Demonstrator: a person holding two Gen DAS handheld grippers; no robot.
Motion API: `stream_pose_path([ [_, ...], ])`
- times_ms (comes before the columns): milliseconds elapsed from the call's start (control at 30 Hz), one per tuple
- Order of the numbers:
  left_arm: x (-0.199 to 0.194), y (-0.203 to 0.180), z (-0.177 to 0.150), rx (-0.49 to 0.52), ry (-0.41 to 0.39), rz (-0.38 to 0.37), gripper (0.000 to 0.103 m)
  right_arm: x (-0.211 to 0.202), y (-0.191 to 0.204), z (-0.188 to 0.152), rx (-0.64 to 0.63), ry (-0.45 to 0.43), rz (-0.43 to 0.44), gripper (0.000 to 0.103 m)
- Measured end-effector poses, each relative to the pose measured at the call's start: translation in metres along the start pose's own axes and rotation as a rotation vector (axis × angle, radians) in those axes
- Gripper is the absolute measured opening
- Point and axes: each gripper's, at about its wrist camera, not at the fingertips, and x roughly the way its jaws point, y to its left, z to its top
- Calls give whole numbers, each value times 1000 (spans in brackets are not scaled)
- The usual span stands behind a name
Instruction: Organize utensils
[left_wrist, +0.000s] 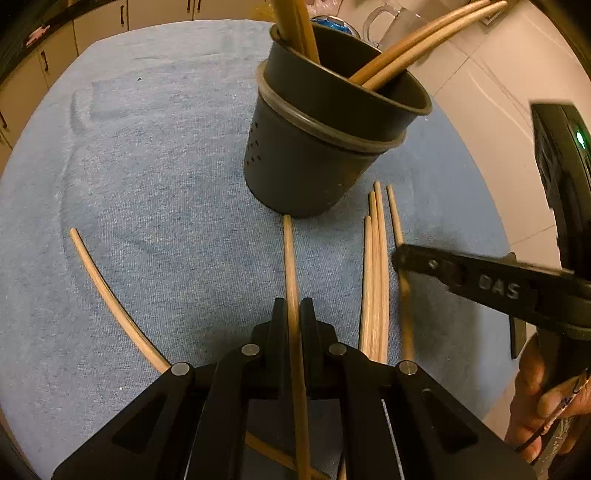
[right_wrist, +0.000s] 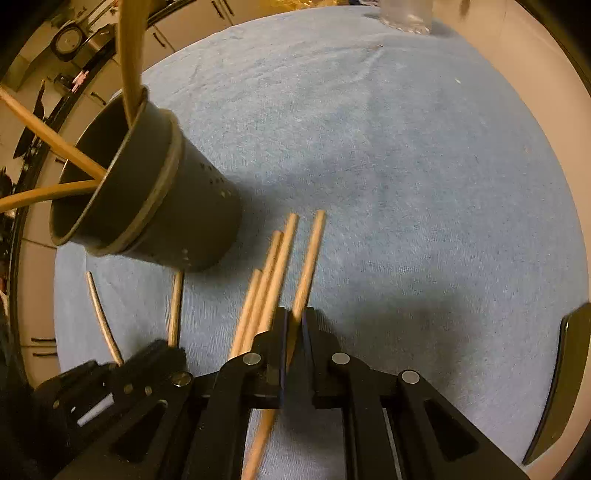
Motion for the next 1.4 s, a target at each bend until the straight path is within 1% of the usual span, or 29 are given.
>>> stream_pose_path([
  [67, -4, 1, -6, 10, -9, 13, 6, -7, -8, -7, 23, -12, 45, 6],
  [100, -7, 2, -9, 10, -16, 5, 6, -11, -10, -9, 27, -24, 59, 6],
  [133, -17, -2, -18, 4, -31, -10, 6, -21, -13, -15, 27, -47, 77, 6],
  [167, -23, -3, -20, 3, -48, -25, 6, -28, -14, -19, 28, -66, 87, 6],
  [233, -36, -4, -24, 19, -86, -32, 6, -48, -19, -29, 33, -127, 114, 6],
  [333, -56, -3, -29, 10, -123, -48, 6, -77, -24, -46, 33, -216, 133, 6],
  [467, -92, -3, -33, 17, -191, -29, 6, -104, -26, -67, 12, -300, 151, 6],
  [567, -116, -5, -35, 18, -234, -29, 6, -122, -17, -73, -21, -352, 168, 6],
  [633, -126, -8, -33, 28, -247, -15, 6, -132, -14, -77, -45, -388, 166, 6],
  [767, -142, -13, -30, 26, -281, 7, 6, -146, -14, -79, -49, -420, 183, 6],
  [867, -155, -12, -33, 20, -314, 20, 6, -157, -13, -74, -61, -450, 190, 6],
  [1067, -166, -22, -37, 4, -359, 37, 6, -174, -14, -74, -90, -496, 203, 5],
  [1167, -169, -26, -34, -2, -366, 36, 6, -179, -16, -73, -100, -502, 214, 0],
  [1333, -175, -36, -29, 3, -402, 40, 6, -196, -24, -70, -109, -541, 229, 0],
  [1400, -175, -39, -28, 2, -398, 44, 6, -196, -28, -70, -112, -532, 234, 0],
])
